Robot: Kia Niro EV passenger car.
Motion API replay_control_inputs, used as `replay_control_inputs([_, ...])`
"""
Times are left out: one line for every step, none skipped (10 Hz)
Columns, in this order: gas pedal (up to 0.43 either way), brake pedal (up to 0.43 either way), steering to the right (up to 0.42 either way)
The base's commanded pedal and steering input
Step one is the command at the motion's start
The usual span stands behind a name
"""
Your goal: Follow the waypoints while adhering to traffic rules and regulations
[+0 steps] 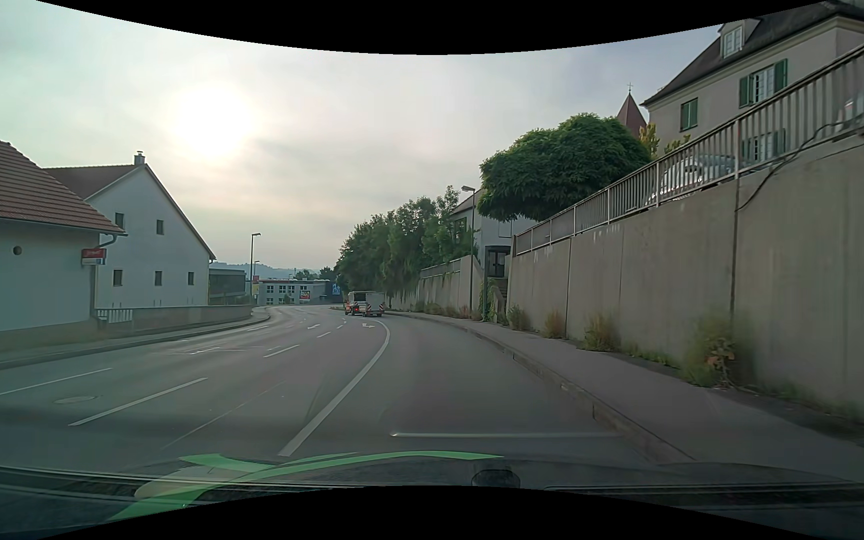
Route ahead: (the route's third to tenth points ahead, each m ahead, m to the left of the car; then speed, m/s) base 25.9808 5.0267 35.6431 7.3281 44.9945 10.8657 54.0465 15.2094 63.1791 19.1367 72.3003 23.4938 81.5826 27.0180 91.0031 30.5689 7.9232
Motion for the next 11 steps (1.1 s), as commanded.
replay_control_inputs([0.15, 0.0, -0.029])
replay_control_inputs([0.15, 0.0, -0.029])
replay_control_inputs([0.15, 0.0, -0.031])
replay_control_inputs([0.15, 0.0, -0.032])
replay_control_inputs([0.15, 0.0, -0.032])
replay_control_inputs([0.15, 0.0, -0.033])
replay_control_inputs([0.15, 0.0, -0.032])
replay_control_inputs([0.15, 0.0, -0.033])
replay_control_inputs([0.15, 0.0, -0.033])
replay_control_inputs([0.15, 0.0, -0.032])
replay_control_inputs([0.15, 0.0, -0.031])
